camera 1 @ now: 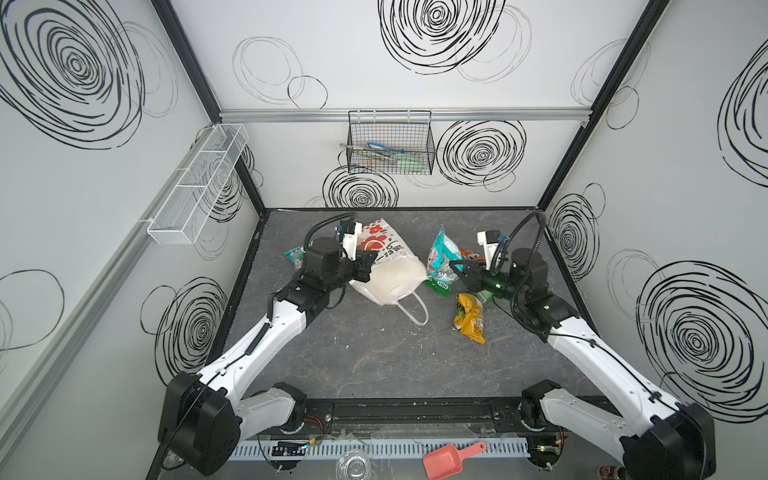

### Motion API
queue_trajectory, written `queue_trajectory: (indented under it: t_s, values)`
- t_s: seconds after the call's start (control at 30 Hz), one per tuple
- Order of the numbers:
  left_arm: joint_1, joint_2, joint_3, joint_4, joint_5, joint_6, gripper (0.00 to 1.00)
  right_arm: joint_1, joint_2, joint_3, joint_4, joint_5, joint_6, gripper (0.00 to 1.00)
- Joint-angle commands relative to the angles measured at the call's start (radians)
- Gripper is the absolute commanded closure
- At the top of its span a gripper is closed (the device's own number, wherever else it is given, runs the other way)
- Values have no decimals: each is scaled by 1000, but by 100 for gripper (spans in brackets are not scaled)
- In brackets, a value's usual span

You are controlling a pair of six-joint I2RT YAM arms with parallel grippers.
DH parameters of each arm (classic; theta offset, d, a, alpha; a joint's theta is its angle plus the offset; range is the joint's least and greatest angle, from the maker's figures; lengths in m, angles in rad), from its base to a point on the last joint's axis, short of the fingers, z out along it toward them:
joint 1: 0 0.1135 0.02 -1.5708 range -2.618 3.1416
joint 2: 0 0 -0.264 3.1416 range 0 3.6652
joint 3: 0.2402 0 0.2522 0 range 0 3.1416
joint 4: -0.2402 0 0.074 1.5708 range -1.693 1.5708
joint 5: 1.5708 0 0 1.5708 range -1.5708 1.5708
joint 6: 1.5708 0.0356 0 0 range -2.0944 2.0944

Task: Take the snacks out of the paper bag
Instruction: Pick up the snack from the paper bag, then place the paper bag at the top-center of the table, then place the snack at the center of the table.

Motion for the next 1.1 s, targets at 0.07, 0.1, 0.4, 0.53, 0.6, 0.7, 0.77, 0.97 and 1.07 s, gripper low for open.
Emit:
queue_trajectory:
  t_s: [0.07, 0.1, 0.4, 0.53, 0.6, 0.7, 0.77, 0.97, 1.07]
  values:
    - [101, 34, 51, 7, 16, 3, 100, -26, 68, -20, -28, 103, -1, 100]
    - [107, 45, 68, 11, 26, -3, 100, -24, 93, -34, -31, 93, -1, 100]
    - [103, 193, 118, 86, 76, -29, 86, 186, 409, -4, -110, 205, -72, 86]
    - [65, 152, 102, 121, 64, -36, 67, 175, 454, 60, -157, 211, -72, 47]
    - [53, 95, 98, 116, 45, -23, 55, 167, 411, 80, -161, 215, -75, 38]
    - [41, -38, 89, 92, 2, 7, 41, 111, 313, 105, -180, 202, -75, 27]
    - [38, -159, 56, 91, -61, 22, 27, 31, 233, 110, -200, 191, -74, 20]
    - [48, -504, -146, 111, -508, 71, 0, -193, -19, -8, -172, 468, -45, 2]
    - [77, -612, -316, 138, -848, 70, 4, -284, -99, -117, -131, 647, -10, 3]
